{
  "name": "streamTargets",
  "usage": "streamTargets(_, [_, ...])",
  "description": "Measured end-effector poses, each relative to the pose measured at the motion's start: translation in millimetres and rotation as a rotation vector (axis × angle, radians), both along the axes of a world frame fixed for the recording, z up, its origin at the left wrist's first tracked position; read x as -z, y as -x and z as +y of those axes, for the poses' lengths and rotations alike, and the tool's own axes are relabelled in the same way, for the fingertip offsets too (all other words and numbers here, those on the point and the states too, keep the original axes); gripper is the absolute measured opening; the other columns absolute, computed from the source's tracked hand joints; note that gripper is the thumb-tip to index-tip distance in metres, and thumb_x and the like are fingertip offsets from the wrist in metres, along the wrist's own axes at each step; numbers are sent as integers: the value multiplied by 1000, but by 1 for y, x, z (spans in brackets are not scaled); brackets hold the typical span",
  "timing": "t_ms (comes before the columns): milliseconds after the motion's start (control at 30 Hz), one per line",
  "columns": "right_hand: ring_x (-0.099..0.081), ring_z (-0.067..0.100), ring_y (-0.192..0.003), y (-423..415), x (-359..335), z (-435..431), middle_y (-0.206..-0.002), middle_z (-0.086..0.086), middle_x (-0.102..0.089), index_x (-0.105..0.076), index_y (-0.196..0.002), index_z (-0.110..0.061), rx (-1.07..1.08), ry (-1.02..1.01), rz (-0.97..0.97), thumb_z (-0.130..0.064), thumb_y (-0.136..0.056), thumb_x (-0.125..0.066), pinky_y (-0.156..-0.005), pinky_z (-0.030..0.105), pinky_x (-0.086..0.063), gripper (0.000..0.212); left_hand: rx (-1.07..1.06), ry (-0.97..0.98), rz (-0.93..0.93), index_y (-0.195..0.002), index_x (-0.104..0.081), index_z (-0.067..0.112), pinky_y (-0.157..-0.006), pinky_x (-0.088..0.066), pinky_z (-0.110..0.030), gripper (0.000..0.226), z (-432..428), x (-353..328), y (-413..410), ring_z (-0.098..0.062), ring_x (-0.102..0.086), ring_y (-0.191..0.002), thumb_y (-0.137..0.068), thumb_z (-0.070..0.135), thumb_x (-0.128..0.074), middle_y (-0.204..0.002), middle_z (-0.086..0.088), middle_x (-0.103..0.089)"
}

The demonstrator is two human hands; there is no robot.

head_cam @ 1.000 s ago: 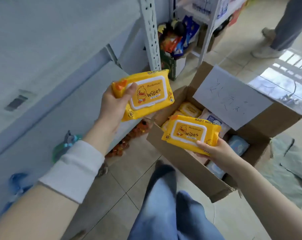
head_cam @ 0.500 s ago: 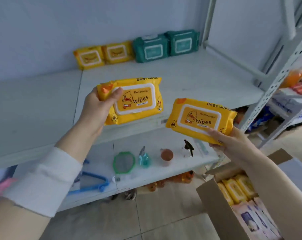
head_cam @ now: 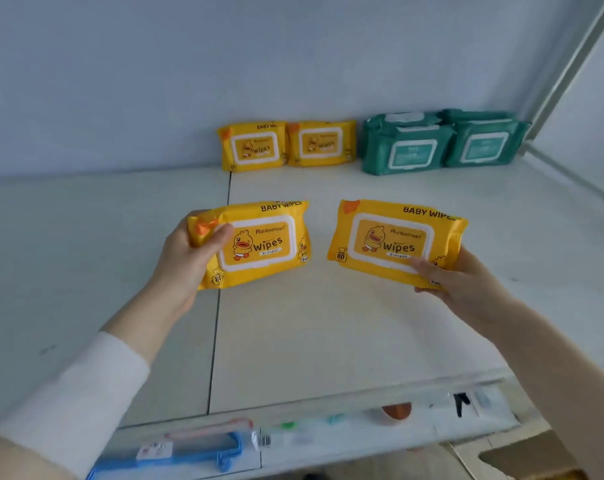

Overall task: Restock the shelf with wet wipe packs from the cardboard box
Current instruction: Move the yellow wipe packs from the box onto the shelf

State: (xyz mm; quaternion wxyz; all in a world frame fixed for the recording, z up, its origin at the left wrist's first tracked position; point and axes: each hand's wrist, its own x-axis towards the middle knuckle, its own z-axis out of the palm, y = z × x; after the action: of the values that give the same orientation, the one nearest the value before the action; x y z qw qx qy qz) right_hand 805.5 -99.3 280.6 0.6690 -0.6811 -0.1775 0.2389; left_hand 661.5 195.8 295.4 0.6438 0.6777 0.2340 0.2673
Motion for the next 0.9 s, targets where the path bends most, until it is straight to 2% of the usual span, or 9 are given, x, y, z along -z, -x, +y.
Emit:
streamTargets(200, [-70,8,-93,-115,-2,83,-104,-14,-72,-57,-112,-33,-55,73,-66,-60,-28,-85,-64,21,-55,93,-34,-11,-5,-90,-55,31,-75,-55,-35,15,65,12,-97,-6,-68,-77,-86,17,-60,-92,9,-66])
streamTargets(333, [-64,15,-106,-176,0,136,-118,-8,-66,-55,-117,-33,-88,140,-121,-59,-41,-83,-84,33,-53,85,-14,-65,43,-89,-56,30,-74,-55,-31,16,104,21,-151,-3,-68,-76,-87,15,-60,-81,15,-70])
streamTargets(400, [-61,19,-108,-197,5,159,-121,-2,-64,-55,-121,-25,-40,208,-181,-38,-66,-80,-96,38,-48,62,-14,-113,59,-88,-56,30,-67,-55,-20,18,118,23,-171,5,-68,-69,-86,14,-61,-78,17,-69])
streamTargets(433, [-60,19,-107,-207,8,168,-120,0,-64,-55,-124,-20,20,254,-231,-25,-76,-75,-96,37,-47,52,-13,-149,67,-90,-56,30,-68,-54,-17,19,126,23,-179,5,-67,-71,-85,13,-61,-83,15,-68])
streamTargets(500, [-58,21,-103,-217,13,184,-117,3,-63,-54,-124,-15,148,372,-340,-18,-80,-72,-89,32,-45,48,5,-239,103,-98,-58,27,-76,-51,-15,22,138,23,-192,-2,-64,-83,-82,13,-65,-93,12,-64])
streamTargets(600, [-57,22,-106,-223,17,202,-120,5,-61,-50,-125,-12,287,426,-395,-17,-81,-71,-84,29,-43,50,-33,-377,177,-121,-55,18,-86,-46,-19,44,149,22,-209,-11,-55,-101,-79,16,-70,-109,5,-59])
streamTargets(700, [-55,22,-111,-225,20,212,-124,4,-59,-44,-130,-12,385,418,-402,-17,-83,-69,-84,26,-39,54,-104,-483,206,-120,-56,14,-90,-43,-27,47,154,21,-223,-16,-53,-107,-77,19,-73,-125,-4,-56])
streamTargets(800, [-50,23,-122,-220,27,216,-133,5,-53,-36,-139,-13,460,386,-395,-18,-83,-69,-101,31,-40,65,-155,-562,225,-119,-56,13,-95,-43,-31,47,153,24,-226,-22,-53,-115,-77,23,-74,-132,-8,-54])
streamTargets(900, [-32,24,-138,-211,29,221,-150,8,-34,-17,-149,-12,499,406,-400,-15,-86,-65,-114,36,-27,79,-173,-613,205,-117,-53,17,-91,-41,-25,45,148,27,-219,-15,-50,-107,-77,24,-73,-130,-5,-53])
